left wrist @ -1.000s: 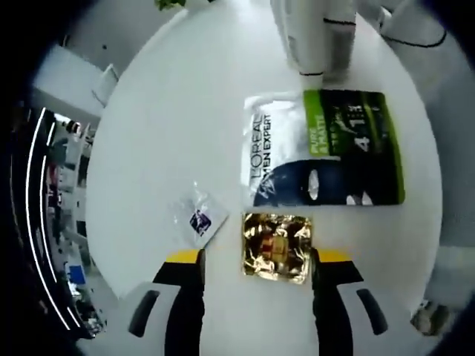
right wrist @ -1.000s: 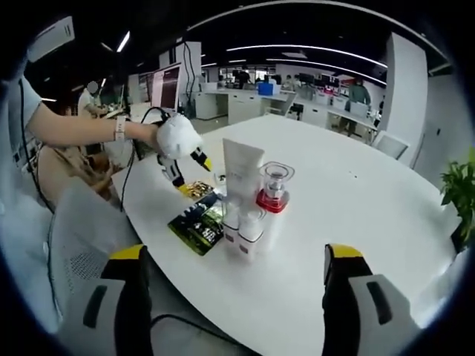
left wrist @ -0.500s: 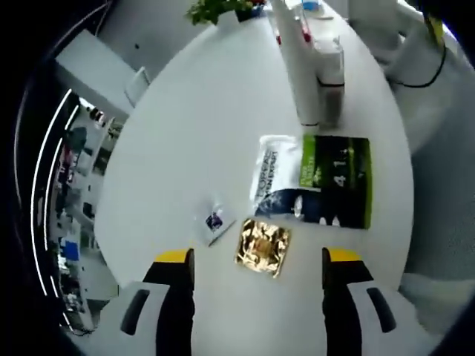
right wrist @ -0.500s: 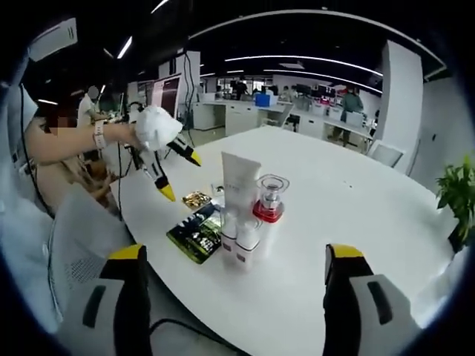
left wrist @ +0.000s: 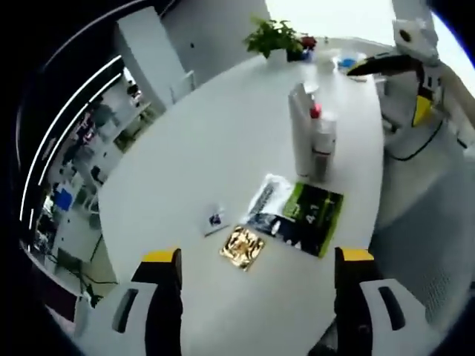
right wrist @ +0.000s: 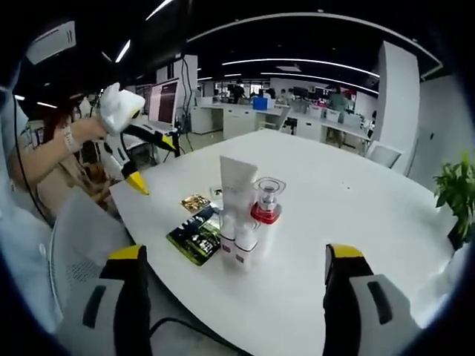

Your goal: Arrange the skincare products in the storage area until every visible bottle or jar stands upright without overlapping.

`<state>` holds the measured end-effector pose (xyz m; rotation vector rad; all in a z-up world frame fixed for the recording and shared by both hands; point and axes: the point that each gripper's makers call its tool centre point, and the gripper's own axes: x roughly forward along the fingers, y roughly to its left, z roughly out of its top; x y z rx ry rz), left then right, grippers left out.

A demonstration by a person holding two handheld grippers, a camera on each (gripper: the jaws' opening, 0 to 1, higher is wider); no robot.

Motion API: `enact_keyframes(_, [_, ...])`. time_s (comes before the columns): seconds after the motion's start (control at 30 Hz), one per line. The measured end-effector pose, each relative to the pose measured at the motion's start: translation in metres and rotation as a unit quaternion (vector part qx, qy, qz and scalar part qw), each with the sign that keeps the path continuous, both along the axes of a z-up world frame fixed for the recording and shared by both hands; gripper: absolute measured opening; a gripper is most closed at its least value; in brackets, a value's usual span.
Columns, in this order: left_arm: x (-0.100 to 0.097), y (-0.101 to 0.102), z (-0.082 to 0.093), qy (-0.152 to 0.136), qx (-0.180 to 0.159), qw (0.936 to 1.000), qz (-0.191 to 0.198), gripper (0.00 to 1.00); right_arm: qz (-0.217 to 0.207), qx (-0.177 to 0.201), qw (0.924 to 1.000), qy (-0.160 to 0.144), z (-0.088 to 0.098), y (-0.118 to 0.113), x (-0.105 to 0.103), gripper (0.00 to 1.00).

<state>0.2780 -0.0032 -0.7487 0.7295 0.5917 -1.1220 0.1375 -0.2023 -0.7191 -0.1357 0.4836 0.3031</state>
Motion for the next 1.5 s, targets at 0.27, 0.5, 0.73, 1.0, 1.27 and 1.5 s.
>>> enact_keyframes(0.27, [-0.024,0.016,0.009,0.025,-0.053,0.9971,0.048,0.9,0.01,-0.016,0.9998,0.008,-0.006,0.002,-0.004,1.0])
enact_keyframes(0.5, [-0.038,0.029,0.007,0.03,-0.06,0.9953,0.07,0.95,0.013,-0.023,0.9996,-0.003,-0.003,0.002,-0.009,1.0])
enact_keyframes(0.73, [-0.049,0.03,0.008,0.042,-0.059,0.9955,0.062,0.97,0.019,-0.006,0.9998,0.007,-0.001,0.007,-0.015,1.0])
enact_keyframes(1.0, [-0.06,0.034,0.008,0.051,-0.068,0.9944,0.062,0.97,0.014,-0.011,0.9995,0.025,-0.003,0.009,-0.018,1.0])
enact_keyframes(1.27, [-0.056,0.042,0.0,0.056,-0.063,0.9944,0.064,0.97,-0.001,-0.015,0.9994,0.03,-0.002,0.009,-0.014,1.0])
enact_keyframes(1.5, [-0.052,0.043,0.0,0.062,-0.074,0.9935,0.061,0.97,-0.007,-0.018,0.9991,0.039,-0.004,0.016,-0.01,1.0])
